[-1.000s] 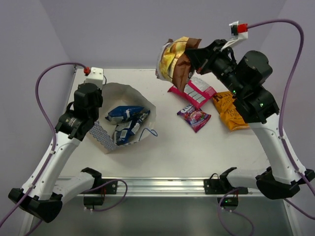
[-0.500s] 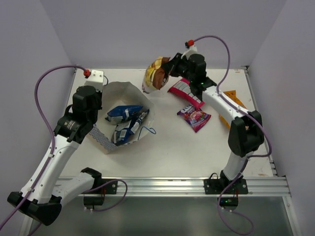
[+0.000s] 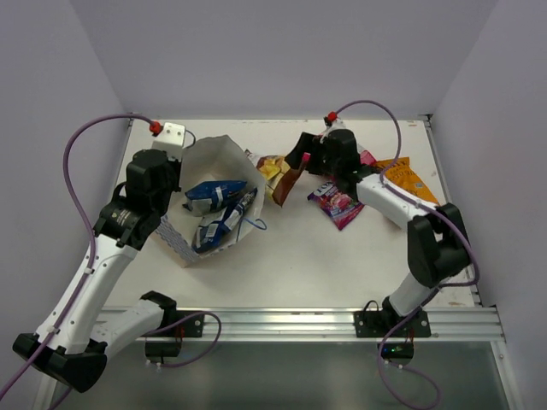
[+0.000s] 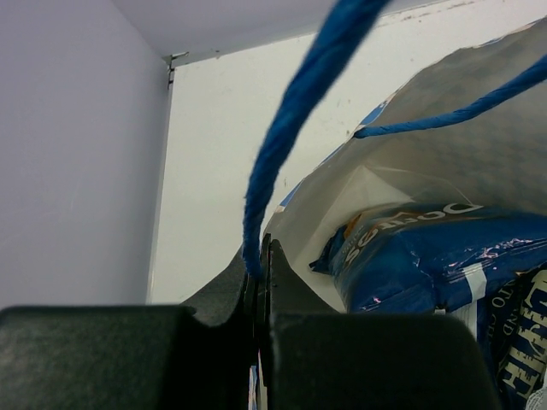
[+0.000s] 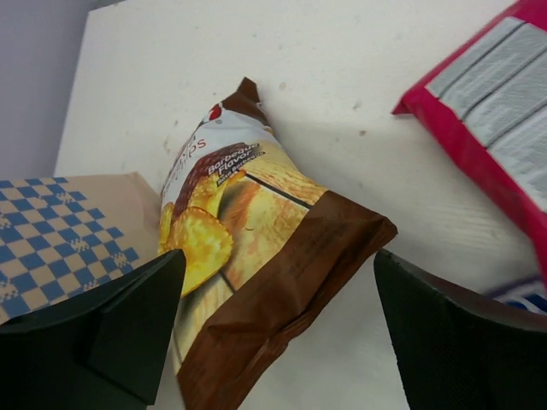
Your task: Take the snacks out of the paper bag
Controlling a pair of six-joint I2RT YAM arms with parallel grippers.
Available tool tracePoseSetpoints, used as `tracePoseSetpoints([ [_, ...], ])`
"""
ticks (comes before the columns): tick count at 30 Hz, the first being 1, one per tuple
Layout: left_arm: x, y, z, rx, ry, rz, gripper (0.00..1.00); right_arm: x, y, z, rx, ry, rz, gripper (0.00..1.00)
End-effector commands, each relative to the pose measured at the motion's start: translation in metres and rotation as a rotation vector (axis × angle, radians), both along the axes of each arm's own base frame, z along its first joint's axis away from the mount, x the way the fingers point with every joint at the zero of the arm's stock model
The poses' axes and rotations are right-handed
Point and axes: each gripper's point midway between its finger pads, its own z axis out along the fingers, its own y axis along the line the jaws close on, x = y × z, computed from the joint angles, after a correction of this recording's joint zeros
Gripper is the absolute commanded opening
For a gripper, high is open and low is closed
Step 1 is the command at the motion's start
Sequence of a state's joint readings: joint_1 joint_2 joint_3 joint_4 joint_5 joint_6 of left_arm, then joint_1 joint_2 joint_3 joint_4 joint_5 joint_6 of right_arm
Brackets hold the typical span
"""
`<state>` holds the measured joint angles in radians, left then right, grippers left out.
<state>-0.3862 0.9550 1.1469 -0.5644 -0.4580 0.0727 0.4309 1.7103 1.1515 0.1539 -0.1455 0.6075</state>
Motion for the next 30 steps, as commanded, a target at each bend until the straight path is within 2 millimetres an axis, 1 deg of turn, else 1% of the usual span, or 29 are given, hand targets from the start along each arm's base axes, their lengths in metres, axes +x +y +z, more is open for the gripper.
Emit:
tracePoseSetpoints([
  [1,0.002,-0.005,0.013,-0.012,-0.044,-0.043,0.0,-0.015,-0.043,0.085,-0.157,-0.126,-0.082,0.96],
  [3,0.002,-0.006,0.013,-0.008,-0.042,-0.052,0.0,-0.024,-0.052,0.105,-0.221,-0.154,-0.065,0.99],
  [4,0.002,-0.006,0.012,-0.006,-0.039,-0.054,0.0,-0.033,-0.054,0.127,-0.231,-0.175,-0.044,0.99],
  [5,0.001,-0.007,0.012,-0.003,-0.039,-0.058,0.0,-0.042,-0.049,0.138,-0.253,-0.209,0.023,0.99],
  [6,0.001,-0.007,0.011,-0.002,-0.035,-0.061,0.0,-0.056,-0.035,0.154,-0.229,-0.243,0.131,0.99],
  [7,0.001,-0.007,0.011,0.0,-0.035,-0.063,0.0,-0.068,-0.027,0.167,-0.225,-0.282,0.199,0.99],
  [8,0.001,-0.007,0.01,0.003,-0.033,-0.066,0.0,-0.08,-0.013,0.176,-0.256,-0.339,0.287,0.99],
  [10,0.001,-0.009,0.009,0.003,-0.027,-0.078,0.0,-0.096,0.005,0.191,-0.298,-0.418,0.386,0.99],
  [11,0.001,-0.011,0.01,0.002,-0.028,-0.085,0.0,-0.108,0.023,0.191,-0.367,-0.489,0.472,0.99],
  [13,0.002,-0.012,0.009,0.002,-0.025,-0.089,0.0,-0.12,0.042,0.196,-0.419,-0.559,0.56,0.99],
  [14,0.003,-0.012,0.009,0.002,-0.023,-0.09,0.0,-0.129,0.061,0.19,-0.45,-0.589,0.63,0.99],
  [15,0.004,-0.013,0.008,0.002,-0.02,-0.092,0.0,-0.134,0.07,0.193,-0.458,-0.62,0.661,0.99],
  [16,0.004,-0.013,0.008,0.002,-0.018,-0.093,0.0,-0.142,0.08,0.193,-0.459,-0.649,0.711,0.99],
  [17,0.004,-0.013,0.008,0.001,-0.02,-0.095,0.0,-0.153,0.095,0.192,-0.475,-0.699,0.765,0.99],
  [18,0.004,-0.014,0.008,0.0,-0.018,-0.099,0.0,-0.154,0.105,0.186,-0.492,-0.716,0.793,0.99],
  [19,0.004,-0.015,0.007,-0.001,-0.017,-0.102,0.0,-0.157,0.115,0.186,-0.496,-0.743,0.82,0.99],
  [20,0.005,-0.015,0.007,-0.001,-0.016,-0.103,0.0,-0.166,0.128,0.183,-0.508,-0.775,0.876,0.99],
  [21,0.005,-0.016,0.007,-0.004,-0.017,-0.109,0.0,-0.161,0.139,0.167,-0.529,-0.757,0.902,0.99],
  [22,0.005,-0.018,0.007,-0.008,-0.016,-0.115,0.0,-0.159,0.147,0.167,-0.54,-0.772,0.914,0.99],
  [23,0.004,-0.019,0.007,-0.01,-0.015,-0.121,0.0,-0.159,0.155,0.161,-0.541,-0.768,0.933,0.99],
  [24,0.004,-0.021,0.007,-0.016,-0.015,-0.132,0.0,-0.151,0.165,0.148,-0.554,-0.751,0.945,0.99],
  [26,0.003,-0.023,0.008,-0.022,-0.02,-0.142,0.0,-0.143,0.175,0.135,-0.575,-0.742,0.958,0.99],
  [27,0.003,-0.024,0.007,-0.024,-0.019,-0.15,0.0,-0.137,0.18,0.136,-0.581,-0.75,0.948,0.99],
  [28,0.003,-0.024,0.007,-0.027,-0.02,-0.152,0.0,-0.131,0.188,0.115,-0.6,-0.718,0.969,0.99],
  [30,0.002,-0.025,0.008,-0.026,-0.025,-0.159,0.0,-0.122,0.196,0.106,-0.619,-0.72,0.975,0.99],
])
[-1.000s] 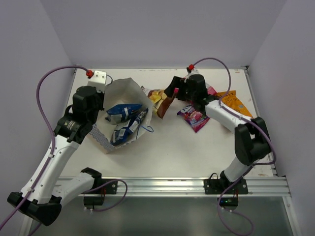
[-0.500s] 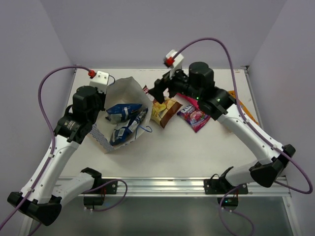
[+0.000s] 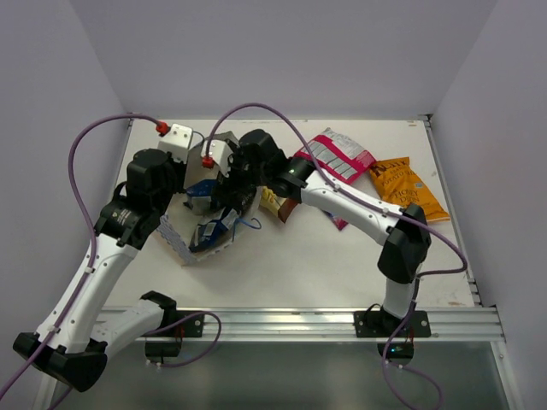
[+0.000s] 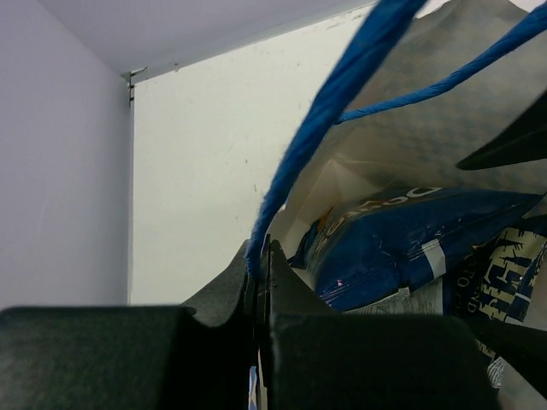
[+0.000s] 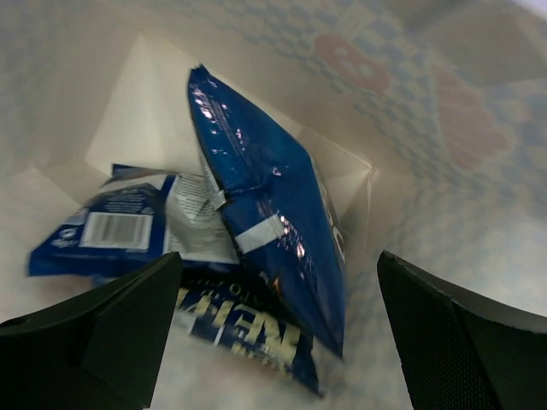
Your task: Take the snacks out of the paper bag
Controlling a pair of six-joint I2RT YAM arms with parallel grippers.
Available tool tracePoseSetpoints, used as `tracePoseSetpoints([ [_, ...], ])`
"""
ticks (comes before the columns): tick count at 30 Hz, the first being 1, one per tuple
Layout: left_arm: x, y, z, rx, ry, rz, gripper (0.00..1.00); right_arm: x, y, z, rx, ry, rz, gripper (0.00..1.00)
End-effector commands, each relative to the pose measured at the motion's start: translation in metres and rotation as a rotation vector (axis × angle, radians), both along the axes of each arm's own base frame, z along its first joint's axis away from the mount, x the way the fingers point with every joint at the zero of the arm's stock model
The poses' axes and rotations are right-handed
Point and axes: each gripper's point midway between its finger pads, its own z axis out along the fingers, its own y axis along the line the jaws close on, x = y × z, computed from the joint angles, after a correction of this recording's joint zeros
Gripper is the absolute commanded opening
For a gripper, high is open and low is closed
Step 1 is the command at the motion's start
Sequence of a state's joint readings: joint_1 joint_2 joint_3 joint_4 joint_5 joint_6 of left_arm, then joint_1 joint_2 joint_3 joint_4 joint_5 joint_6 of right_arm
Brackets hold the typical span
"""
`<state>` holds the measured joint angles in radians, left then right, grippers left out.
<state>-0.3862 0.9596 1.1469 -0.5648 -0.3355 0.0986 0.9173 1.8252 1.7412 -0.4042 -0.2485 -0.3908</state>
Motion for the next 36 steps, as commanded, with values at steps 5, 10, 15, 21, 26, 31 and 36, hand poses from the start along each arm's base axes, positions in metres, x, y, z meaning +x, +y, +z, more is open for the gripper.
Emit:
tracePoseSetpoints([
  [5,-0.002,-0.003,0.014,-0.014,-0.056,-0.034,0.0,0.02,0.024,-0.03,-0.064,-0.038,0.06,0.99],
  [10,-0.002,-0.003,0.016,-0.015,-0.066,-0.037,0.0,0.014,0.027,-0.041,-0.051,-0.016,0.082,0.65],
  [15,0.0,0.0,0.012,-0.007,-0.06,-0.021,0.0,0.012,0.023,-0.018,-0.016,-0.047,0.085,0.12],
  [21,0.001,0.003,0.012,-0.001,-0.062,0.001,0.0,-0.002,0.008,0.05,0.092,-0.14,0.093,0.0],
  [26,0.001,0.01,0.013,0.012,-0.065,0.039,0.0,-0.026,-0.028,0.128,0.212,-0.246,0.071,0.0],
  [31,0.002,0.016,0.017,0.016,-0.08,0.078,0.0,-0.027,-0.085,0.169,0.268,-0.342,-0.119,0.0],
  [36,0.006,0.023,0.025,0.009,-0.107,0.132,0.0,-0.011,-0.171,0.179,0.342,-0.377,-0.469,0.0],
])
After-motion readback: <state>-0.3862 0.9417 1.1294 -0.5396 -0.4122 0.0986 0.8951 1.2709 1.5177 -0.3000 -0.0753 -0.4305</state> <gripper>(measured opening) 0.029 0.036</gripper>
